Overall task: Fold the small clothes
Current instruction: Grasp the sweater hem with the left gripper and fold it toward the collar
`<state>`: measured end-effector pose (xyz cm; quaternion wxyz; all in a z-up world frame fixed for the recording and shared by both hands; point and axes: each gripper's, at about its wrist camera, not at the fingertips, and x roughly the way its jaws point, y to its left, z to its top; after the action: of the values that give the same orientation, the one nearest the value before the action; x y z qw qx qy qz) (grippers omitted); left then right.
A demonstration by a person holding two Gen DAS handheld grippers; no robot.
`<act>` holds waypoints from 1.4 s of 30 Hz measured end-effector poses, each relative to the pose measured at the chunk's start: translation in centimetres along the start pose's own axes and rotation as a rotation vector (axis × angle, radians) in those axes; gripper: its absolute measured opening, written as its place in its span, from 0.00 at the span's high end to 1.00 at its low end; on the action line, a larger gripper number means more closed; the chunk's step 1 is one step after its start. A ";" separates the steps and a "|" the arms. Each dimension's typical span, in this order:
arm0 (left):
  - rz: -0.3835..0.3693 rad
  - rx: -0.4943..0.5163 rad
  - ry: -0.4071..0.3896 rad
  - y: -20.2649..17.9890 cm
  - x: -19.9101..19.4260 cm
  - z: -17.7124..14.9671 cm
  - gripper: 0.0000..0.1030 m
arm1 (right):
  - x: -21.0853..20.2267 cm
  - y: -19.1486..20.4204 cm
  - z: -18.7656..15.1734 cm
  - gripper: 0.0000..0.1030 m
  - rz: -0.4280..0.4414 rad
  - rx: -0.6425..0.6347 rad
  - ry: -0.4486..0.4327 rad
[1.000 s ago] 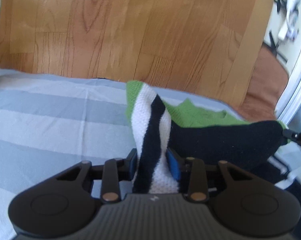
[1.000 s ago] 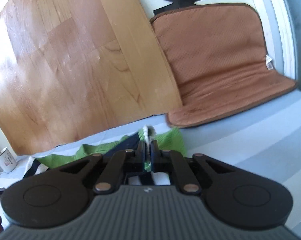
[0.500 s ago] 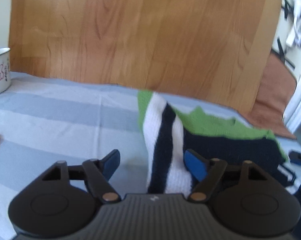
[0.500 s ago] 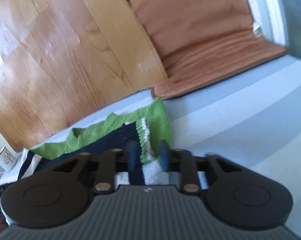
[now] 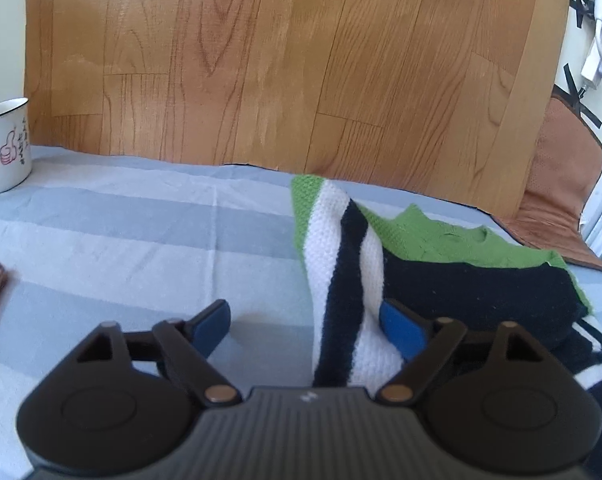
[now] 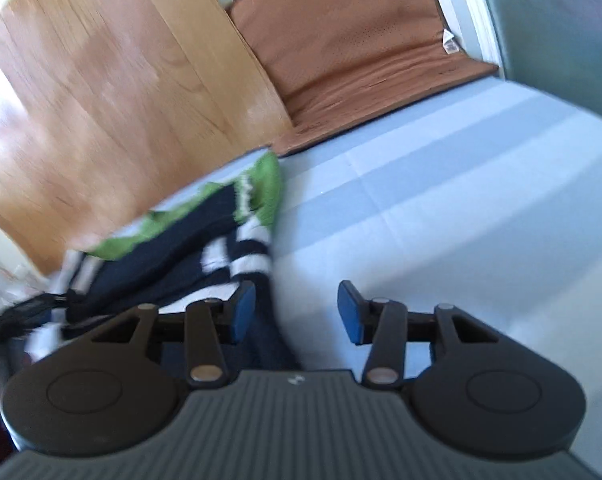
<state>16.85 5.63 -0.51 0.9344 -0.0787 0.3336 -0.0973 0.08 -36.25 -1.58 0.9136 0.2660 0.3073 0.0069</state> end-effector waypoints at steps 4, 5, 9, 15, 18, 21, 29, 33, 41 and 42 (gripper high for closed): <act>-0.065 0.002 -0.003 0.4 -4.9 -1.1 0.18 | -1.5 0.5 -1.4 0.52 0.012 -0.054 0.008; -0.088 0.019 -0.004 0.5 -6.6 -1.8 0.18 | -1.7 0.5 -1.7 0.52 0.030 -0.058 0.010; -0.186 0.105 -0.010 1.2 -14.0 -6.0 0.18 | -2.0 0.4 -2.8 0.53 0.112 -0.065 0.035; -0.223 0.095 0.055 2.4 -21.7 -13.2 0.19 | -2.7 -1.3 -3.9 0.77 0.082 -0.042 0.032; -0.223 0.028 0.098 3.0 -23.8 -15.9 0.21 | -5.0 -1.9 -4.2 0.69 0.104 -0.044 0.015; -0.223 -0.006 0.125 2.9 -25.2 -17.9 0.22 | -7.3 -3.0 -5.1 0.69 0.181 -0.011 0.043; -0.284 -0.090 0.187 2.3 -24.4 -20.5 0.15 | -12.5 -5.4 -8.6 0.63 0.275 0.056 0.101; -0.314 -0.145 0.187 2.5 -24.1 -20.5 0.14 | -13.6 -6.0 -10.2 0.58 0.286 0.064 0.133; -0.357 -0.227 0.274 2.2 -22.4 -21.5 0.43 | -11.5 -6.7 -11.6 0.58 0.252 0.057 0.216; -0.352 -0.233 0.277 2.0 -22.0 -21.6 0.56 | -11.1 -6.6 -11.7 0.58 0.249 0.047 0.223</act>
<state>-13.41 10.96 -4.07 0.8331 -0.2286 0.4485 -0.2291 -16.52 -38.29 -6.45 0.8594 0.3211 0.3716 0.1423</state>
